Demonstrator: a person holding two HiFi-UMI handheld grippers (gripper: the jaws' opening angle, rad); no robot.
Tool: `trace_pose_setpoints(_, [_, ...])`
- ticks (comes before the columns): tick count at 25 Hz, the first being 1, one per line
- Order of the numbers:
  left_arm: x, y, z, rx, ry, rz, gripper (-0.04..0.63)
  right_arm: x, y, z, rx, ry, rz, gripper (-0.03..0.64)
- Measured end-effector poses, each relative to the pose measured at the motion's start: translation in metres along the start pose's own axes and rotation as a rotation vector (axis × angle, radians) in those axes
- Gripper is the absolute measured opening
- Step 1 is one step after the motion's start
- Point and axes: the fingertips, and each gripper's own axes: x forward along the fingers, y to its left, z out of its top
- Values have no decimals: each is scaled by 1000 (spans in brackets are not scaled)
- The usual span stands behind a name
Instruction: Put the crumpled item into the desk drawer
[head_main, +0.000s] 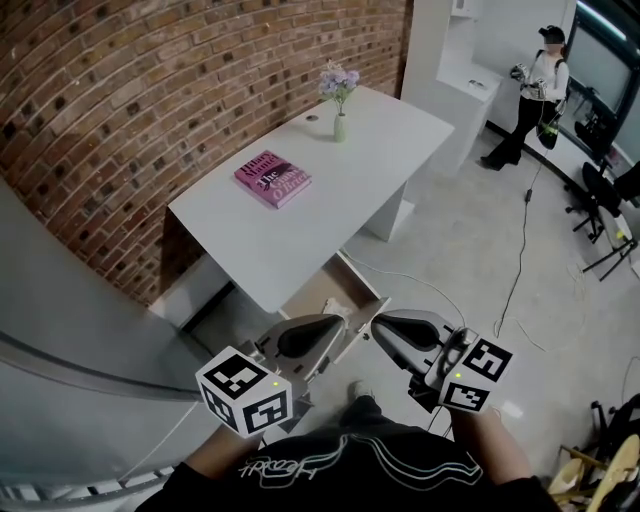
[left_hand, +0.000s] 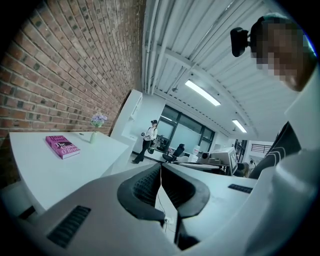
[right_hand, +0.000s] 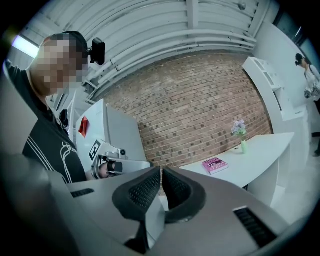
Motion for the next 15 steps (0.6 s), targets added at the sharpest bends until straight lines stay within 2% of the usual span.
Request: trace_pose_setpoints(15, [21,-1,-1,-9,24,16,21,-9,-18,7,36,-5,31,49])
